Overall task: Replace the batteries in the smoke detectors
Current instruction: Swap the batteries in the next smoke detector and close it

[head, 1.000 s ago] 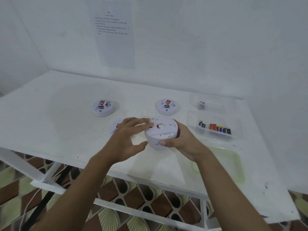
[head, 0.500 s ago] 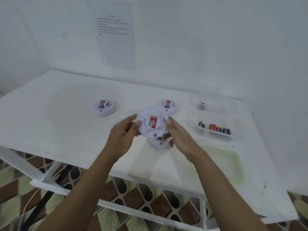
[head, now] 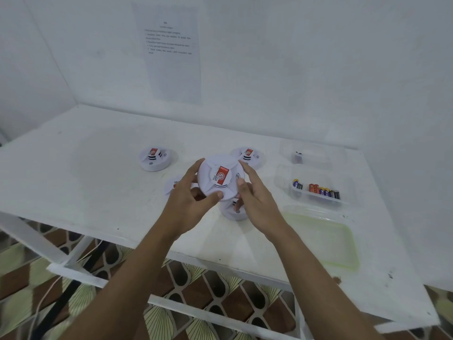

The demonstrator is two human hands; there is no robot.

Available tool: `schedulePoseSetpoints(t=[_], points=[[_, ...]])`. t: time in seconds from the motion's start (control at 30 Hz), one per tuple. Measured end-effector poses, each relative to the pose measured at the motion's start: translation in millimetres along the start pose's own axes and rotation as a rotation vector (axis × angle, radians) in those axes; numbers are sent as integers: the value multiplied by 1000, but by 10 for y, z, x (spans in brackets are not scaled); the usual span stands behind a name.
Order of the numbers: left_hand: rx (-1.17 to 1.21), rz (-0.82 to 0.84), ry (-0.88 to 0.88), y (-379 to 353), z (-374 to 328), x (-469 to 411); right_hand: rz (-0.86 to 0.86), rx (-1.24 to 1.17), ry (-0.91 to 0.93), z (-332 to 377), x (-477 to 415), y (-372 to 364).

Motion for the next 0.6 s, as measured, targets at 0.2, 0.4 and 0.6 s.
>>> schedulePoseSetpoints(t=[0.2,0.4,0.6], points=[[-21,4,20,-8,14,3,0,24,-2,7,2,6],[-9,9,39,2,28,23,10,16,-5,12,19,0],[-13,9,25,-13,-6,37,11,-3,-13,12,35,4]])
Point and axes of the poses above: each hand's wrist, its own x-axis away from the middle knuckle, its own y-axis out of the back of the hand, z = x × y, the point moved 9 cm from there along -x, towards the middle knuckle, and after that the axes turned 15 degrees about -x, right-handed, at the moved point
